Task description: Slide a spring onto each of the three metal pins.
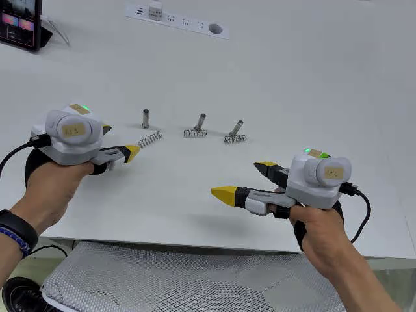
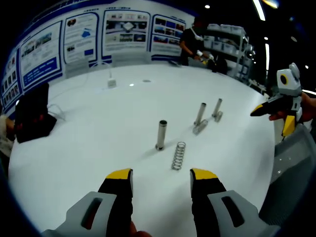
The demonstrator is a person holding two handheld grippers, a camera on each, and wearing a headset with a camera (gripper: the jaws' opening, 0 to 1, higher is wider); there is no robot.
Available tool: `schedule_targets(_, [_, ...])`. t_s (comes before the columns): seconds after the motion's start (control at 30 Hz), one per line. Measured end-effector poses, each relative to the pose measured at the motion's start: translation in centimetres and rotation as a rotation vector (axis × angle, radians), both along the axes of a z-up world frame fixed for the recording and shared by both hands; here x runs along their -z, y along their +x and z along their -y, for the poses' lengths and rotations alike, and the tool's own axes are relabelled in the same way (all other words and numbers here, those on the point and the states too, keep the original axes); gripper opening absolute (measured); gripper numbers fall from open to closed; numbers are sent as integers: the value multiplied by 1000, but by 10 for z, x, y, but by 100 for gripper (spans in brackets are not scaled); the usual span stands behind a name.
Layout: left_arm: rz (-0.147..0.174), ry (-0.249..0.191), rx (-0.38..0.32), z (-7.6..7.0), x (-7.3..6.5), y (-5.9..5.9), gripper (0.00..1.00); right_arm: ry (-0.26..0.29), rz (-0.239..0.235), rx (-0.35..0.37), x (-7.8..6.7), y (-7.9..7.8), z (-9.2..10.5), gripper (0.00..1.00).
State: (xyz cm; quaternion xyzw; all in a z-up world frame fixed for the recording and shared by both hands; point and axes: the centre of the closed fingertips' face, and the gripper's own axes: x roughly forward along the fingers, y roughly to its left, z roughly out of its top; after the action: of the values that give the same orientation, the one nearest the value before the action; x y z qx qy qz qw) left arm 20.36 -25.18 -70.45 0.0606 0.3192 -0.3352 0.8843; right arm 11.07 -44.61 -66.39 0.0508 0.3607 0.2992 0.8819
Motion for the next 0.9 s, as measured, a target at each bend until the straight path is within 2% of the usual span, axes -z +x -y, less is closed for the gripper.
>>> schedule_targets(0.53, [-9,8,57,21,8,-2,48,-7,3,-4,-3,2,-1,85])
schedule_targets(0.9, [-20,5,89,34,13,-4,44,-10,-4,-2,-1,-1,-1,85])
